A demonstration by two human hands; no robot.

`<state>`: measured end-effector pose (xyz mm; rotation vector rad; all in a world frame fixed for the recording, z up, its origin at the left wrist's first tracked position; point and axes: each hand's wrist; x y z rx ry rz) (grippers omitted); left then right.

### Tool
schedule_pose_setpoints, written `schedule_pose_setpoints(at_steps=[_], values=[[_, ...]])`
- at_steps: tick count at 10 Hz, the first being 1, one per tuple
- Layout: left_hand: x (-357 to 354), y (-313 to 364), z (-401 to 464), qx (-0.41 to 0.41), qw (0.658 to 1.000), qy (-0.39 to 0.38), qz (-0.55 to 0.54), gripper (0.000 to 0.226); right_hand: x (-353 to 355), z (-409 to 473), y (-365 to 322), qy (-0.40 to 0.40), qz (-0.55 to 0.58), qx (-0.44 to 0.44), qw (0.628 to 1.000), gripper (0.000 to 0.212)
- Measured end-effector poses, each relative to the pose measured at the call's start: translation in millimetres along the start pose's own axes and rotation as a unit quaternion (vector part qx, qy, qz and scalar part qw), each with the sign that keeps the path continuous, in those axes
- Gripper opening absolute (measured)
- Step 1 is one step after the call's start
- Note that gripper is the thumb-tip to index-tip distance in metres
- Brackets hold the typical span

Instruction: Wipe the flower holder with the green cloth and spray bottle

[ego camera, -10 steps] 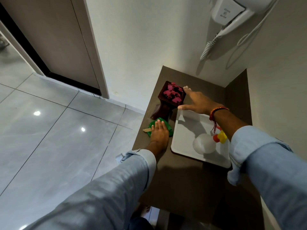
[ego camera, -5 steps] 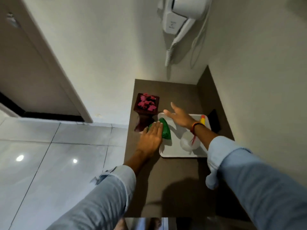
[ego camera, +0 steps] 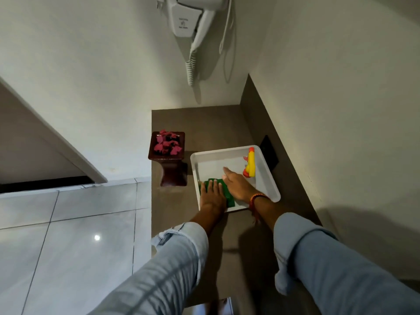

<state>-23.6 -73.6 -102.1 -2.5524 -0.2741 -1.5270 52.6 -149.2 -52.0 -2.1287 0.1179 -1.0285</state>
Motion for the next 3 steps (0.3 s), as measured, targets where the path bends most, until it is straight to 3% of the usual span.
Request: schedule_pose_setpoints(at_steps=[1,2,3], values=[[16,-12,-10,-0.041,0.998,-0.033,-0.022,0.072,1,-4,0,-0.004,0.000,-0.004,1.000,0.050],[42,-38,-35,-0.065,0.993,0.077,-0.054,0.048,4,-2,-17,0.011,0.031,0.013,0.999,0.051],[80,-78,-61,-0.082,0.957,0.276,-0.043,0.019,19,0,-52,0.011,0.028,0.089,0.996,0.054]])
Point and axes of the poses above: each hand's wrist, its own z-axis towards the middle knuckle, its own x-axis out of the back of the hand, y = z × x, and after that the axes turned 3 degrees about z, right-handed
